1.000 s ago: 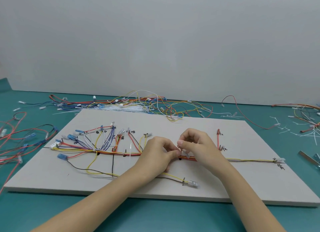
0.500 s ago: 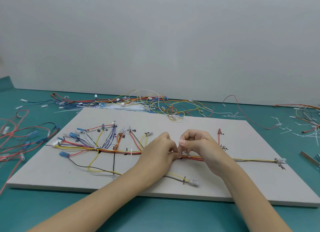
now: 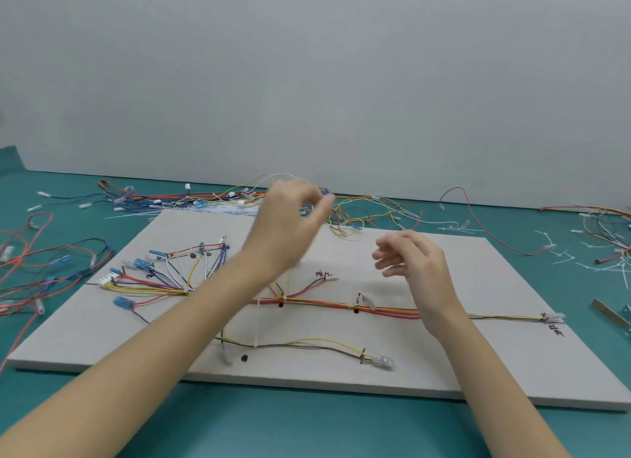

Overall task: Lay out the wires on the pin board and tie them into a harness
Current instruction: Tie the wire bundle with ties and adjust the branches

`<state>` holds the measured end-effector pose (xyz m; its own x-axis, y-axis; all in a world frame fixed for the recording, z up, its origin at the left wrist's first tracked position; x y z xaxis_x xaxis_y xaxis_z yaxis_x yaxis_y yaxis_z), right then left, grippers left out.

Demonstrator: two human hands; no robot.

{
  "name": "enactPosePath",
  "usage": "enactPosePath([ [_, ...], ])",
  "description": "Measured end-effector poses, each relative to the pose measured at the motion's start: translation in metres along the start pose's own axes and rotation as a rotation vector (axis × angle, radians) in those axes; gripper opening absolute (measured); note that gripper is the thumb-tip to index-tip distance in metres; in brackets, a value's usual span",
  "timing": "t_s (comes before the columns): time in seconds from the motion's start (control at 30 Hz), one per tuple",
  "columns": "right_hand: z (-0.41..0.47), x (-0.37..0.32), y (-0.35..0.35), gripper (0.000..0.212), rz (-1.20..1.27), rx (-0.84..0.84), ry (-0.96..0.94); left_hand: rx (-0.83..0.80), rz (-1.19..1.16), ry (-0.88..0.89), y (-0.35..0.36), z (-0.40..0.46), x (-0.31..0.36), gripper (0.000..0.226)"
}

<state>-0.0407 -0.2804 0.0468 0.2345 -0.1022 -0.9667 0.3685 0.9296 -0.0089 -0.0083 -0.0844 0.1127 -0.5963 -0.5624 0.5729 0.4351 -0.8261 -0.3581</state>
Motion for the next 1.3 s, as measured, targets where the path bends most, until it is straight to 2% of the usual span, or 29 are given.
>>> enactPosePath([
  [0.07,-0.001,0.0,0.003,0.027,-0.017,-0.021,-0.002,-0.042,0.358,-0.039,0.0,0.028,-0.042,0.027],
  [0.13,-0.004,0.002,0.008,0.028,-0.041,-0.062,-0.003,-0.148,0.543,-0.155,0.003,0.045,-0.091,0.033],
  [0.3,-0.007,0.009,0.014,0.024,-0.171,-0.128,-0.063,-0.3,0.542,-0.242,0.013,0.041,-0.172,0.034],
  [0.4,-0.007,0.015,0.018,0.02,-0.281,-0.169,-0.073,-0.399,0.64,-0.263,0.022,0.029,-0.196,0.042],
  [0.5,-0.011,0.014,0.023,0.02,-0.226,-0.207,-0.044,-0.494,0.762,-0.2,0.034,0.024,-0.198,0.051],
  [0.67,-0.012,0.006,0.018,0.022,-0.156,-0.187,-0.04,-0.558,0.835,-0.264,0.035,0.022,-0.21,0.066],
  [0.87,-0.013,0.009,0.021,0.021,-0.168,-0.19,-0.016,-0.532,0.82,-0.261,0.036,0.023,-0.209,0.061],
  [1.0,-0.012,0.01,0.019,0.022,-0.185,-0.184,-0.012,-0.406,0.694,-0.26,0.029,0.03,-0.201,0.044],
  [1.1,-0.013,0.012,0.019,0.022,-0.195,-0.19,0.002,-0.317,0.644,-0.215,0.022,0.038,-0.197,0.02],
  [1.27,-0.013,0.02,0.025,0.02,-0.23,-0.216,0.058,-0.253,0.643,-0.181,0.015,0.044,-0.189,0.026],
  [1.3,-0.013,0.021,0.025,0.02,-0.231,-0.218,0.063,-0.246,0.649,-0.157,0.015,0.045,-0.185,0.005],
])
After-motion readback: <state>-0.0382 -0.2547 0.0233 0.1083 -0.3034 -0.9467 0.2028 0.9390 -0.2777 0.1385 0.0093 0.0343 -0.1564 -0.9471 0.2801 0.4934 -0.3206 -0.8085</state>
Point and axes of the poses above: each hand's wrist, its own z-axis towards the middle knuckle, its own y-axis out of the palm, x = y × z, the point moved 9 cm from there along z, towards the middle knuckle, and after that the axes turned 10 degrees about x, right-handed, at the moved point
